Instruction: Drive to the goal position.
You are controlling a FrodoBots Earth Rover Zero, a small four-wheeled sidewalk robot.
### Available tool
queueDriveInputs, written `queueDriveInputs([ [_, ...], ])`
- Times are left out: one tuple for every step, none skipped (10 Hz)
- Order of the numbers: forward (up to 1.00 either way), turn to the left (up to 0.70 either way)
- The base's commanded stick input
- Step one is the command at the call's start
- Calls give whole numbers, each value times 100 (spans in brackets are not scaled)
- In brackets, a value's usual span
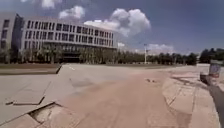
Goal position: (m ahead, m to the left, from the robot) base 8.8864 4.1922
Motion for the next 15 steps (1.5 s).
queueDriveInputs([
  [85,0],
  [85,0],
  [85,1],
  [85,2],
  [85,2],
  [85,3],
  [85,3],
  [85,5],
  [85,7],
  [85,11],
  [85,26],
  [85,34],
  [85,34],
  [85,34],
  [85,34],
])
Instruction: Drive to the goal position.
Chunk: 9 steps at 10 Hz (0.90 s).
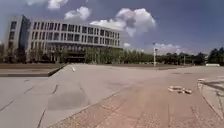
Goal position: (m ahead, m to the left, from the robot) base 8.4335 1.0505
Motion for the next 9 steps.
queueDriveInputs([
  [85,34],
  [85,34],
  [85,30],
  [85,16],
  [85,2],
  [85,2],
  [85,0],
  [85,2],
  [85,1],
])
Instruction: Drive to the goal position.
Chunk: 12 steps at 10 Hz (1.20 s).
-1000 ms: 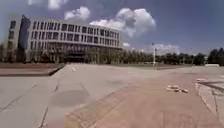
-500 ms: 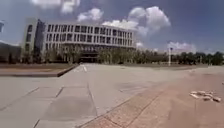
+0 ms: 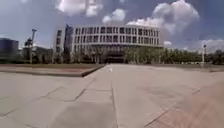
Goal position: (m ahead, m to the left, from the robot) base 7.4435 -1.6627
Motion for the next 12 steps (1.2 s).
queueDriveInputs([
  [85,0],
  [85,0],
  [85,0],
  [85,-2],
  [85,-20],
  [85,-31],
  [85,-31],
  [85,-31],
  [85,-30],
  [85,-15],
  [85,0],
  [85,0],
])
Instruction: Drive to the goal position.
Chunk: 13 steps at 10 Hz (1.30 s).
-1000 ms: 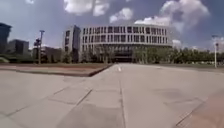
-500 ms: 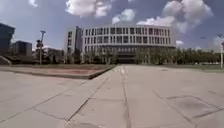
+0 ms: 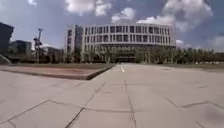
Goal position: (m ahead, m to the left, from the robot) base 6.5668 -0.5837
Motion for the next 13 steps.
queueDriveInputs([
  [85,0],
  [85,0],
  [85,0],
  [85,0],
  [85,0],
  [85,0],
  [85,-2],
  [85,-13],
  [85,-31],
  [85,-22],
  [85,-9],
  [85,0],
  [85,0],
])
